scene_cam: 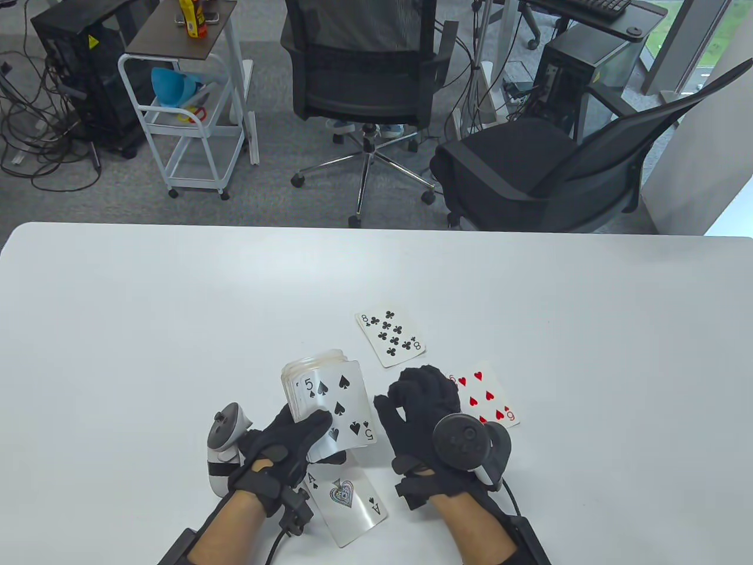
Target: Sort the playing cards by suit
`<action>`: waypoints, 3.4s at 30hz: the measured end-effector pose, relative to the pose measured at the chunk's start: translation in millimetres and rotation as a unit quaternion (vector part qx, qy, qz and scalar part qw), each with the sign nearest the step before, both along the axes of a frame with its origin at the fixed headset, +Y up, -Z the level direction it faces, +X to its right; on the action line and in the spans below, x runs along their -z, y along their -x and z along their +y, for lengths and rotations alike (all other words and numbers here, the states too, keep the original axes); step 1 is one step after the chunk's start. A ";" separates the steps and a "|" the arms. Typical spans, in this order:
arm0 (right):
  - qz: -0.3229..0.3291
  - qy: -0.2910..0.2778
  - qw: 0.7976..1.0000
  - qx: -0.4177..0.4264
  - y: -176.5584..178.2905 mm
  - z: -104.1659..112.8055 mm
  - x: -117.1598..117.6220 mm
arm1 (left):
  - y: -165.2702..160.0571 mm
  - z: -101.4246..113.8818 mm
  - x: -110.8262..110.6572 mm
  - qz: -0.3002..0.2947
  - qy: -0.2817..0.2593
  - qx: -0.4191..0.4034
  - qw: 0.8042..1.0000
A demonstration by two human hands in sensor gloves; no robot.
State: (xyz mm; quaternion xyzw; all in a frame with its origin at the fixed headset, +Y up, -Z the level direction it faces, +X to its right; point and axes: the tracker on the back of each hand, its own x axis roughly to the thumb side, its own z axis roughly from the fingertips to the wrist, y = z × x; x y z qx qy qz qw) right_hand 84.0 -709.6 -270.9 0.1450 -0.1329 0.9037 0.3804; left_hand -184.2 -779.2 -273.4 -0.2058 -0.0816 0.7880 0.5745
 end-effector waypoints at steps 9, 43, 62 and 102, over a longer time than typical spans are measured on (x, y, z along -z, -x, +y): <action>0.061 0.051 0.995 -0.058 23.4 -12.9 -2.5 | 3.8 -1.3 -2.1 0.037 0.016 -0.002 0.999; -0.043 0.062 0.995 0.064 -16.0 -9.1 10.2 | 33.1 11.4 5.6 0.068 -0.003 -0.044 0.997; 0.086 0.223 0.914 -0.327 72.8 -42.3 -13.4 | 35.6 11.5 4.7 0.087 -0.003 -0.056 0.995; 0.010 0.011 1.000 0.000 14.6 -6.3 -6.7 | -5.8 1.3 -2.8 -0.012 -0.007 0.039 0.999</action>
